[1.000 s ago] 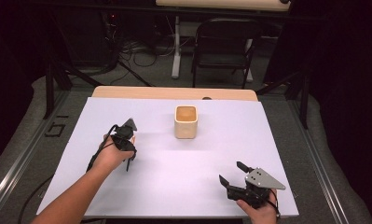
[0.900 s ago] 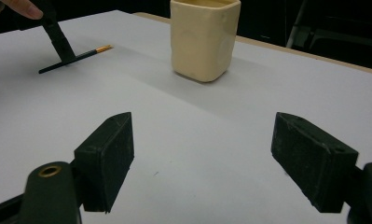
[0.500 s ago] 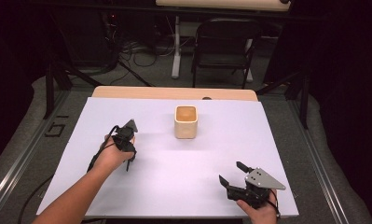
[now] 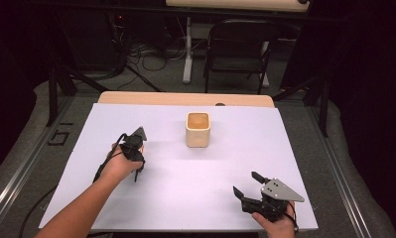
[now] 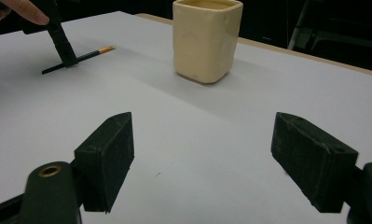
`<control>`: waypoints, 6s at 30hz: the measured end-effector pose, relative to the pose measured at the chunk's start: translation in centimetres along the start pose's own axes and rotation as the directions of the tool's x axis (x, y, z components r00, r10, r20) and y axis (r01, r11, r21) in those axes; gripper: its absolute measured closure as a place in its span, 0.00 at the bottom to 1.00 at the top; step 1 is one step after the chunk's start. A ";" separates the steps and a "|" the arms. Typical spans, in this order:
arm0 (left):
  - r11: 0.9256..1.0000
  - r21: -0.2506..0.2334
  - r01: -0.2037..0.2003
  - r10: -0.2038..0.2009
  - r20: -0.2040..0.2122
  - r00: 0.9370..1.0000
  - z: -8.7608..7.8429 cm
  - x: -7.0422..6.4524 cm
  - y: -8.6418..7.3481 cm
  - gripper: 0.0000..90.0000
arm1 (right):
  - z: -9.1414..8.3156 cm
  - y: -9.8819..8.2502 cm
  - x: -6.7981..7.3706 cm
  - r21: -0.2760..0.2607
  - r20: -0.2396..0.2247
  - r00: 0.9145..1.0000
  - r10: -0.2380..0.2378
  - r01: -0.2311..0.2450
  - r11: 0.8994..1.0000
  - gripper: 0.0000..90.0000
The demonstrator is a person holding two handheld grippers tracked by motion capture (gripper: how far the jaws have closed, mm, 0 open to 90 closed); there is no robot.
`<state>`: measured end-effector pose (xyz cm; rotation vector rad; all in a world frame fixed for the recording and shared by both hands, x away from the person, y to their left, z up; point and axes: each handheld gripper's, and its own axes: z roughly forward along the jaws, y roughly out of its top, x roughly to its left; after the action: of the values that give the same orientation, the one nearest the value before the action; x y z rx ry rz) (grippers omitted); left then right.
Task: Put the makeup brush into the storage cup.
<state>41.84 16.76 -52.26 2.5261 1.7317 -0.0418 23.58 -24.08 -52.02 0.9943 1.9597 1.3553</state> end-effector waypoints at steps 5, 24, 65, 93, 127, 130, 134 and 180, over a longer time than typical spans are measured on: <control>1.000 0.002 -0.001 0.001 -0.003 1.000 0.1 0.0 0.1 0.73 | 0.0 0.0 0.0 0.000 -0.001 1.000 0.000 0.000 1.000 0.23; 1.000 0.022 -0.022 0.023 -0.043 0.999 0.1 0.0 0.2 0.93 | 0.0 0.0 0.0 0.003 -0.004 1.000 -0.001 0.001 1.000 0.23; 0.999 0.019 -0.030 0.030 -0.006 1.000 -0.1 0.2 0.2 0.94 | 0.1 -0.1 -0.1 0.012 -0.008 1.000 -0.001 0.001 1.000 0.23; 0.951 -0.229 -0.209 0.229 0.064 0.971 -4.6 -0.7 -2.2 0.94 | 0.3 -0.2 0.0 0.012 -0.006 1.000 0.001 -0.001 1.000 0.23; 0.773 -0.599 -0.211 0.416 0.225 0.881 -7.0 -3.3 -4.5 0.94 | 0.5 -0.3 -0.1 0.031 -0.006 1.000 0.001 -0.001 1.000 0.24; 0.751 -0.629 -0.203 0.437 0.241 0.867 -6.8 -4.0 -4.5 0.94 | 0.6 -0.3 0.0 0.034 -0.006 1.000 0.002 -0.002 0.999 0.24; 0.732 -0.654 -0.193 0.456 0.259 0.851 -6.5 -4.7 -4.6 0.94 | 0.6 -0.3 -0.1 0.040 -0.007 1.000 -0.001 0.001 0.999 0.24; 0.680 -0.725 -0.113 0.502 0.347 0.792 -4.7 -6.2 -5.5 0.94 | 2.7 2.0 0.6 0.184 -0.091 0.996 0.010 0.007 0.983 0.24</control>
<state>34.40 13.33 -47.46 1.9537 0.8375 -0.0600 25.85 -21.71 -51.08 1.0333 2.1859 1.2574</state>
